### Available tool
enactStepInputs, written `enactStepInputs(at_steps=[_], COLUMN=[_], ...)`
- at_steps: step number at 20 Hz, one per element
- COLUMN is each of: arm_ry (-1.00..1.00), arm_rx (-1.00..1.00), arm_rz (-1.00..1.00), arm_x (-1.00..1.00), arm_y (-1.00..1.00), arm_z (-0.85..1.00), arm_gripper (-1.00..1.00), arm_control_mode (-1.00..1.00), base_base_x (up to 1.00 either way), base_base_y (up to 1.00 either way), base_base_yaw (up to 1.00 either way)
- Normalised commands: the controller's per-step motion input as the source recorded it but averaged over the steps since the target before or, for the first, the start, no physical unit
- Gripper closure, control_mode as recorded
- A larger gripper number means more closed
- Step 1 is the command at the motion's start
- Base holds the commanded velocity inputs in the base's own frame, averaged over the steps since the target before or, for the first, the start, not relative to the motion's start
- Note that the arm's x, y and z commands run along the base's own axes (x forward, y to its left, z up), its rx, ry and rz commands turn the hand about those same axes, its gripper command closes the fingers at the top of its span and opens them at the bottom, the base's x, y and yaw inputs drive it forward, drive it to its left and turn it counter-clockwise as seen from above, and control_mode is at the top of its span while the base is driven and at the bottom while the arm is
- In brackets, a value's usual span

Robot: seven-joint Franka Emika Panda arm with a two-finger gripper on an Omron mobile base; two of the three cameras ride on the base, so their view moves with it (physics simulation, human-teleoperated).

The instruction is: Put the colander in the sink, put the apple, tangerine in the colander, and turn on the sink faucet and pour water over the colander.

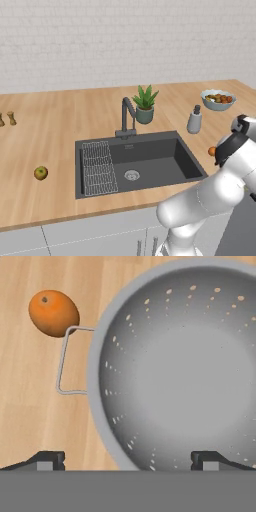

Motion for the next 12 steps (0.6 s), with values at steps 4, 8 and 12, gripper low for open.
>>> enactStepInputs(at_steps=[4, 8, 12], arm_ry=[0.01, 0.0, 0.0], arm_rx=[0.0, 0.0, 0.0], arm_rz=[0.0, 0.0, 0.0], arm_x=[0.01, 0.0, 0.0], arm_y=[0.0, 0.0, 0.0], arm_z=[-0.13, -0.26, -0.17], arm_gripper=[-1.0, -1.0, -1.0], arm_control_mode=[-1.0, -1.0, -1.0], base_base_x=[0.0, 0.0, 0.0], base_base_y=[0.0, 0.0, 0.0], base_base_yaw=[0.0, 0.0, 0.0])
